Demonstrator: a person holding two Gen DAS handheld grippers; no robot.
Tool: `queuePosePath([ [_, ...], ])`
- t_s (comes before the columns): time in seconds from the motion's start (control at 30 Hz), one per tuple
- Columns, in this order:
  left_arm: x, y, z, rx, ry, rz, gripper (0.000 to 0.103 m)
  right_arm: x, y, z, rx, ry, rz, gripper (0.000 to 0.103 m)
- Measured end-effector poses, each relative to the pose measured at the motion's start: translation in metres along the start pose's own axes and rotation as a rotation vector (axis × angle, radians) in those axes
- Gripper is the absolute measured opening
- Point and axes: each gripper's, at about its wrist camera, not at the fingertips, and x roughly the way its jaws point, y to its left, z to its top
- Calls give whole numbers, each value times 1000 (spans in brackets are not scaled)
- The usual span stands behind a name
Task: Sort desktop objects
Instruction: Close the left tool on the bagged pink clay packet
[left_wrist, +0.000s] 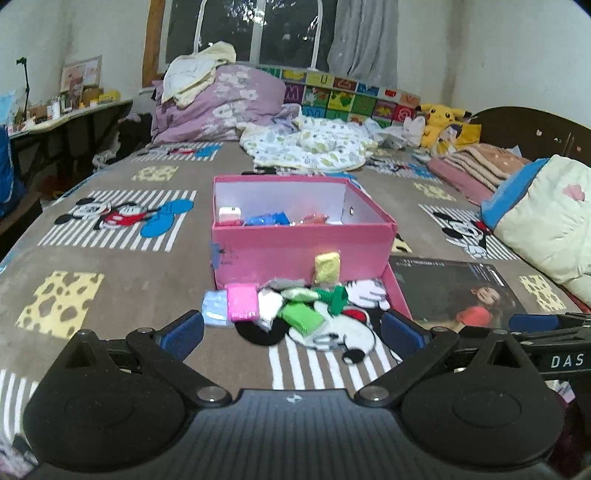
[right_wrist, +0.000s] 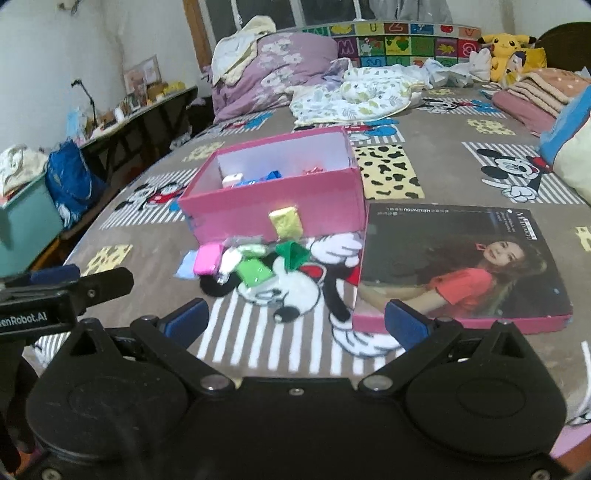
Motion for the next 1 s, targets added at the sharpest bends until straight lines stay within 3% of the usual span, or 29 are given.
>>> queuePosePath([
  [0.13, 21, 2, 0, 67, -1, 42, 103, 19, -4, 2, -17, -34, 27, 102],
  [0.33, 56, 24, 7, 3, 66, 36, 103, 61, -2, 9, -46, 45, 31, 103],
  [0.53, 96, 53, 9, -64, 121, 25, 103, 93, 1, 18, -16, 48, 78, 102],
  [0.63, 113, 62, 9, -75, 134, 57, 103, 109, 6, 24, -44, 50, 96, 103],
  [0.87, 145, 74, 14, -92, 139, 27, 103, 152, 24, 34, -169, 73, 135, 102],
  [1.0, 151, 73, 8, -79, 108, 13, 103, 161, 27, 17, -205, 55, 180, 102],
])
